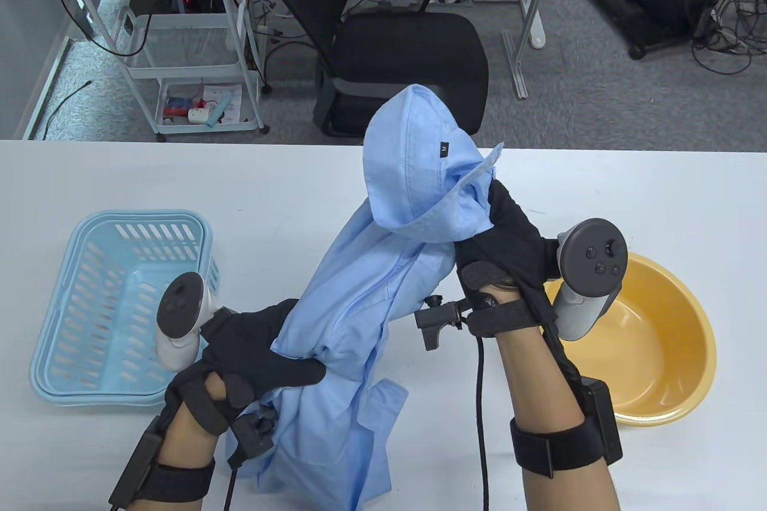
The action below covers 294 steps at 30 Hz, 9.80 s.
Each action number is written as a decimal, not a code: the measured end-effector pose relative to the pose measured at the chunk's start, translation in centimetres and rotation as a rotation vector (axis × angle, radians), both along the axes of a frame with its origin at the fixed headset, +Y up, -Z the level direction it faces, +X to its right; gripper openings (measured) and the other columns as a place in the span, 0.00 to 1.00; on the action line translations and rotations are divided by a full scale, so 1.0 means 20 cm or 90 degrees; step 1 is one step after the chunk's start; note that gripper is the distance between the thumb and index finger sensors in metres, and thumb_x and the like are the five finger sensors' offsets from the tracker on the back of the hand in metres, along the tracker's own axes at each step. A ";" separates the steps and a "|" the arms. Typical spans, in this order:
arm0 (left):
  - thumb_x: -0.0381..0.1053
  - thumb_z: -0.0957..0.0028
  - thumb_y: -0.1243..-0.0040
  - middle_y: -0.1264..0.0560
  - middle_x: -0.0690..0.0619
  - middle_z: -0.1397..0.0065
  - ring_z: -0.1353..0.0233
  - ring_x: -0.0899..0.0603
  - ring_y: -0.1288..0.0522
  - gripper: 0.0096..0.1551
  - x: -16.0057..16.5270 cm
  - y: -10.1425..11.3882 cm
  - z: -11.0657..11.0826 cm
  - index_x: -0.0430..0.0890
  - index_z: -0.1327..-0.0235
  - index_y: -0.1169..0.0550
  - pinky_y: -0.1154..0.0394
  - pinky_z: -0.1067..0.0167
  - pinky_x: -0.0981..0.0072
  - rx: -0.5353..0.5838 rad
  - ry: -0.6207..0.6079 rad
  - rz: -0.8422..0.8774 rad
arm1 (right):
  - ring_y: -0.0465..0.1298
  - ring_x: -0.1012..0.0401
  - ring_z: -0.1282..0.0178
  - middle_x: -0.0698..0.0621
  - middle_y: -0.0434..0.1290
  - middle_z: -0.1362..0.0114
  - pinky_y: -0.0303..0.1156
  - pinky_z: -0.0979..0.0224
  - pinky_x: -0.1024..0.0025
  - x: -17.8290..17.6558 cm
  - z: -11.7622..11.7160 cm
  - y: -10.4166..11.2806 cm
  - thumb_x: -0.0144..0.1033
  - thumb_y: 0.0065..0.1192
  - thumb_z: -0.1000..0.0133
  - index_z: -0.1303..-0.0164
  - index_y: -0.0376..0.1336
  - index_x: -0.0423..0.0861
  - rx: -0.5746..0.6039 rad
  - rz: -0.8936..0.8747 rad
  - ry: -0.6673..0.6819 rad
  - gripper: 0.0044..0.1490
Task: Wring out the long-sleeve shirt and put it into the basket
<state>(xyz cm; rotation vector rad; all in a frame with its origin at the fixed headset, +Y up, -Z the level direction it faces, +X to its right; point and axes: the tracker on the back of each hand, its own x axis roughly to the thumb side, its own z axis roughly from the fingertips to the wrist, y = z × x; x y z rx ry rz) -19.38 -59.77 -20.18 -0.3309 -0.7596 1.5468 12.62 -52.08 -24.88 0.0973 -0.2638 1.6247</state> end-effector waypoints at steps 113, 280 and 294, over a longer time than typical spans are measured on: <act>0.74 0.64 0.29 0.34 0.79 0.21 0.08 0.46 0.49 0.37 0.21 -0.40 0.23 0.69 0.38 0.24 0.61 0.21 0.26 0.355 0.151 -0.327 | 0.71 0.41 0.27 0.39 0.67 0.24 0.74 0.32 0.37 -0.05 0.33 -0.56 0.18 0.73 0.47 0.29 0.62 0.43 0.039 -0.169 0.212 0.35; 0.70 0.55 0.31 0.46 0.40 0.20 0.32 0.32 0.24 0.66 -0.87 -0.08 0.09 0.42 0.19 0.53 0.24 0.37 0.40 -0.121 0.853 -0.791 | 0.33 0.32 0.18 0.37 0.30 0.14 0.35 0.32 0.15 -0.05 0.53 -0.91 0.74 0.54 0.42 0.14 0.33 0.49 0.077 0.831 -0.009 0.62; 0.80 0.54 0.46 0.55 0.43 0.14 0.14 0.28 0.46 0.58 -0.56 0.01 0.23 0.54 0.16 0.47 0.48 0.26 0.22 0.177 0.801 -0.820 | 0.34 0.31 0.18 0.36 0.31 0.14 0.35 0.32 0.15 -0.05 0.52 -0.92 0.74 0.55 0.42 0.14 0.34 0.48 0.072 0.833 -0.004 0.62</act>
